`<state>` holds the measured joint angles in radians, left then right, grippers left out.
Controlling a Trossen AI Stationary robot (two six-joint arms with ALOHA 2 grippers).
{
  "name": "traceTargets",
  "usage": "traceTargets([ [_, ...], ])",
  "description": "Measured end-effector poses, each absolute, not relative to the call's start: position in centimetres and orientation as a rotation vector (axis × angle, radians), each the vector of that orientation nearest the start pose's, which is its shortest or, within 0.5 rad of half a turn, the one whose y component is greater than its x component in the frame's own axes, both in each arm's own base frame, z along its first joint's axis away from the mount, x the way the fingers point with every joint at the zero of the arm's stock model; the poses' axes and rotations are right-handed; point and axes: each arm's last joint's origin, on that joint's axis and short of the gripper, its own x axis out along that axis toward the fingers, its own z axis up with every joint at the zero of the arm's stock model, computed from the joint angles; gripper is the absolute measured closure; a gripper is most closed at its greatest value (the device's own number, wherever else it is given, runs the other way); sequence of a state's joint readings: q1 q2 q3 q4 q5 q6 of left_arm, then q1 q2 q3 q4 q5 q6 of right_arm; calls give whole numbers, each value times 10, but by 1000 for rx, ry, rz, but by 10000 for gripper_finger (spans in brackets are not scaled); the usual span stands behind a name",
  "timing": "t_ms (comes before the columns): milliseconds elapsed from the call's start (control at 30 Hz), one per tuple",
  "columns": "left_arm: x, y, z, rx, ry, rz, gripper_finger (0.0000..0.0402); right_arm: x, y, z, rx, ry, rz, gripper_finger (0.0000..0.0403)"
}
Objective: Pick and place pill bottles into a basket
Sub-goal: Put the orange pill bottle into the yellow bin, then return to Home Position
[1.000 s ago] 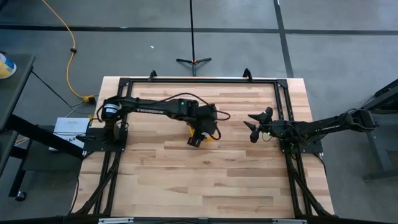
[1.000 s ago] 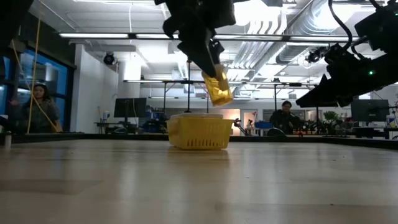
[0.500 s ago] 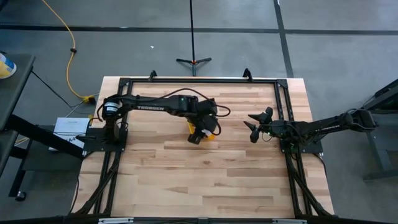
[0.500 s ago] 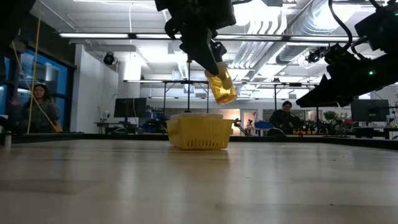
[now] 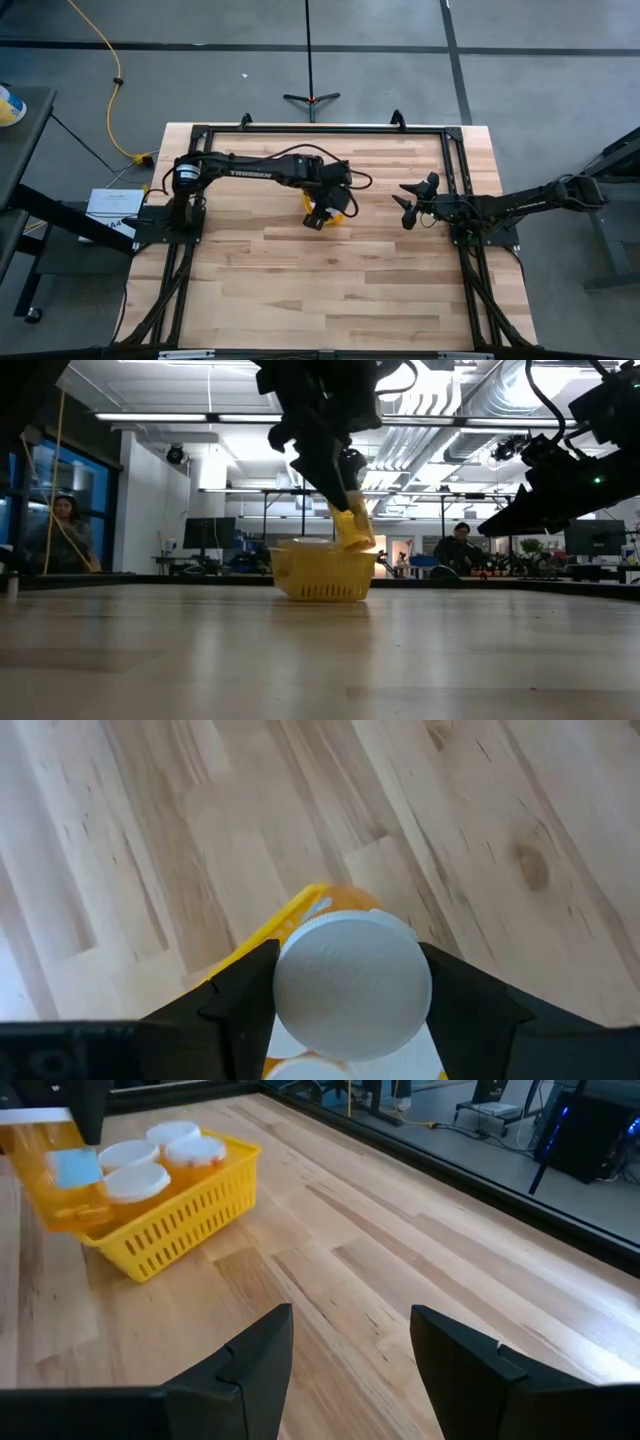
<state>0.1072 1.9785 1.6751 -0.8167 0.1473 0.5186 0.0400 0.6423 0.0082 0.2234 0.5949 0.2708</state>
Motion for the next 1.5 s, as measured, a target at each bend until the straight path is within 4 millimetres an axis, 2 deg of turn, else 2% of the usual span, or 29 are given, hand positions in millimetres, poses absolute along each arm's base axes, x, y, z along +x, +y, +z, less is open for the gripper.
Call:
traceTargets([
  [300, 415, 46, 243, 331, 1091, -293, 159, 126, -11, 128, 131, 321, -596, 208],
  [500, 413, 51, 242, 364, 1132, -237, 140, 126, -11, 128, 131, 321, -596, 208],
  [767, 412, 52, 241, 360, 1137, -253, 159, 126, -11, 128, 131, 322, -596, 208],
  [833, 412, 52, 241, 361, 1137, -253, 147, 126, -11, 128, 131, 322, -596, 208],
  [1067, 412, 53, 241, 356, 1143, -223, 56, 126, -11, 128, 131, 322, -596, 208],
  [1200, 412, 53, 242, 320, 1143, -185, 33, 126, -11, 128, 131, 322, -596, 208],
  [1367, 410, 52, 263, 307, 1196, -121, 34, 126, -11, 128, 130, 323, -596, 208],
  [1500, 400, 52, 283, 158, 1231, -151, 79, 126, -11, 128, 134, 321, -597, 208],
])
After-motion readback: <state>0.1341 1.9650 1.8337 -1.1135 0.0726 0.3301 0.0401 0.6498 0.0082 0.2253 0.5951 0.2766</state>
